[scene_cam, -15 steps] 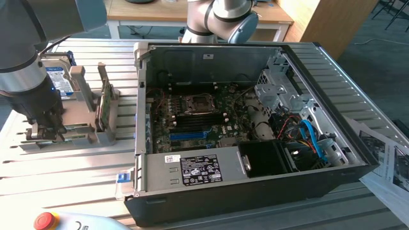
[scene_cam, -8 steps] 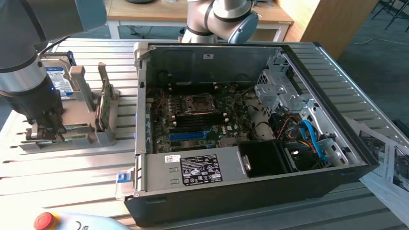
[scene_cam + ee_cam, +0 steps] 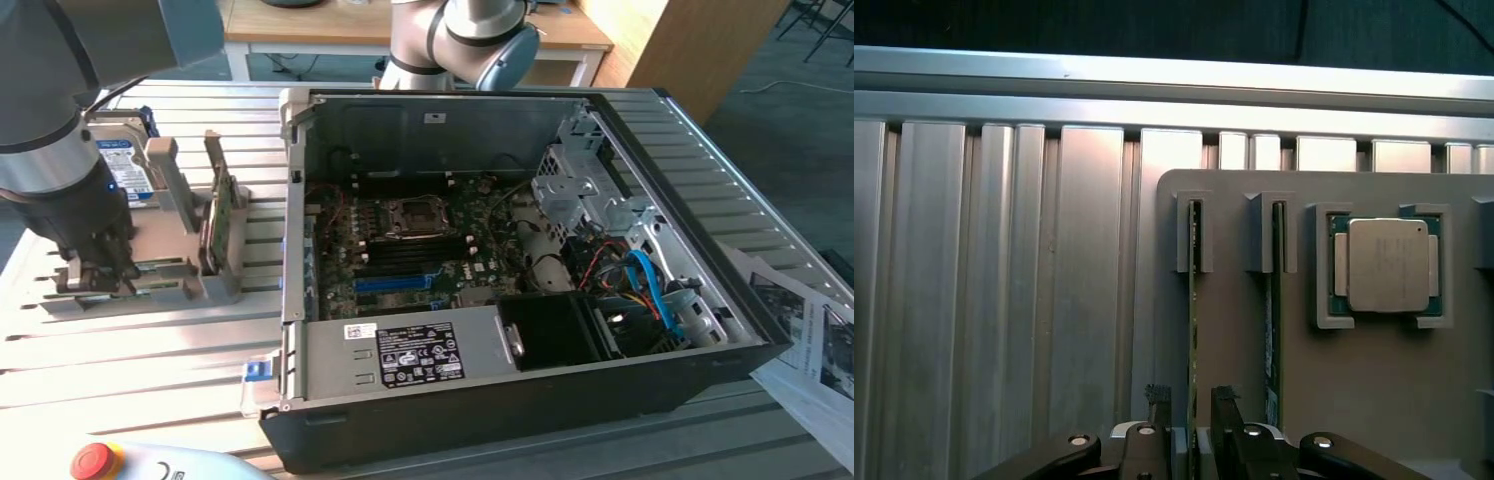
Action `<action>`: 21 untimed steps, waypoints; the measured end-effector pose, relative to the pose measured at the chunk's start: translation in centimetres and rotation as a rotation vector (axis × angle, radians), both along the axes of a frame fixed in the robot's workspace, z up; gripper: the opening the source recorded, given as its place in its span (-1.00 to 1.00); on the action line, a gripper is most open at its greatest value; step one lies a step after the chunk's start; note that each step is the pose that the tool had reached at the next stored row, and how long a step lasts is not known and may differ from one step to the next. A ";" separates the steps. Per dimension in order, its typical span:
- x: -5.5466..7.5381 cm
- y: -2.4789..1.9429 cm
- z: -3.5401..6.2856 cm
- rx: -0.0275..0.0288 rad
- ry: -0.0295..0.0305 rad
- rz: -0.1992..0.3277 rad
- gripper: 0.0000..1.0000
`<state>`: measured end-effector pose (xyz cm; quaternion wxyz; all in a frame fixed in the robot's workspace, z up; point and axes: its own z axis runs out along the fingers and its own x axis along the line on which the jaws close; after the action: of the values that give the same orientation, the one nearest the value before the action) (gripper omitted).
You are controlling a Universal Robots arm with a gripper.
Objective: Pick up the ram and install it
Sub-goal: 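Pick up the ram and move it above insertion slot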
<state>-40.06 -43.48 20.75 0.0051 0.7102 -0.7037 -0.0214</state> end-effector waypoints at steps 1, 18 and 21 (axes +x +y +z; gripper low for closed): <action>0.0 0.00 -0.04 0.0000 0.0000 0.000 -0.40; 0.0 0.00 -0.34 0.0002 -0.0001 0.000 -0.40; 0.0 0.00 -0.34 0.0002 -0.0001 0.000 -0.40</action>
<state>-40.06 -43.48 20.41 0.0050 0.7102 -0.7036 -0.0214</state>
